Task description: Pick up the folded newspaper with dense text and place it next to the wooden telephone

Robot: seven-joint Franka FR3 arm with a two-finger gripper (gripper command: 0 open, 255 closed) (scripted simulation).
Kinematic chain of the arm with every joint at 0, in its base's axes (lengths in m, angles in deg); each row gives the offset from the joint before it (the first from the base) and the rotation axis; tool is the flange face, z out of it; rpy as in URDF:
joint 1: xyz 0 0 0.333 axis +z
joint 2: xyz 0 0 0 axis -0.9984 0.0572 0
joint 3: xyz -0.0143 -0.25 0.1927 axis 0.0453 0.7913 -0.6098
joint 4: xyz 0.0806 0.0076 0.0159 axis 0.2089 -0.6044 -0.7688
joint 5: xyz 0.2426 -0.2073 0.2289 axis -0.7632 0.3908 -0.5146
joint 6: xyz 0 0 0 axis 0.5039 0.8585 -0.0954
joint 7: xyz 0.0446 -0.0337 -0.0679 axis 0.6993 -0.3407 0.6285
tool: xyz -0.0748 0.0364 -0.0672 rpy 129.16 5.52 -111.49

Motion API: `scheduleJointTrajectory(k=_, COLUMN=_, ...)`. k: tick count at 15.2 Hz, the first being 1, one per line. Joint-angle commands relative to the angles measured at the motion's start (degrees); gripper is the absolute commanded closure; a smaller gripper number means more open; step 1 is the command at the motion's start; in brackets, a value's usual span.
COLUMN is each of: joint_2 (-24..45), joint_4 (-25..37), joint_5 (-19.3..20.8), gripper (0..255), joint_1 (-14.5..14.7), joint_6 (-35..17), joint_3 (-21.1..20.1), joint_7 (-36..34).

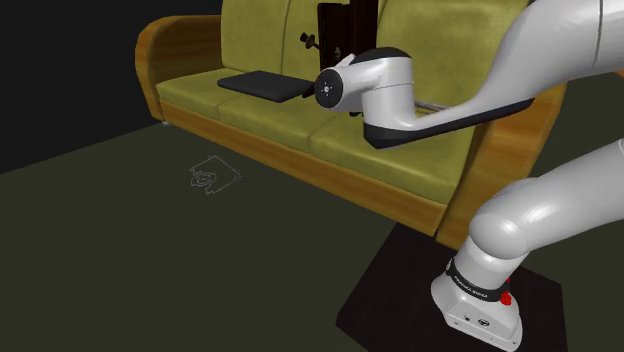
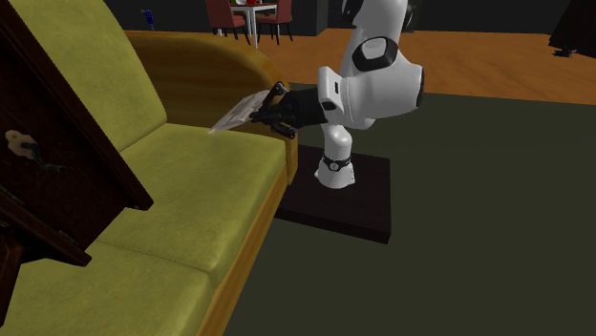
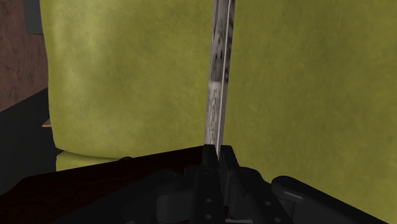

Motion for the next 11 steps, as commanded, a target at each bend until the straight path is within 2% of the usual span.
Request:
scheduleJointTrajectory(k=1, joint_2=-0.68, joint_4=0.77, joint_5=-0.17, gripper=255, joint_1=0.08, joint_6=0.28, joint_3=0.36, joint_7=1.46)
scheduleJointTrajectory(k=11, joint_2=-2.45, joint_4=5.83, joint_5=-0.62, gripper=255, joint_1=0.05, joint_6=2.14, joint_3=1.57, joint_7=8.04)
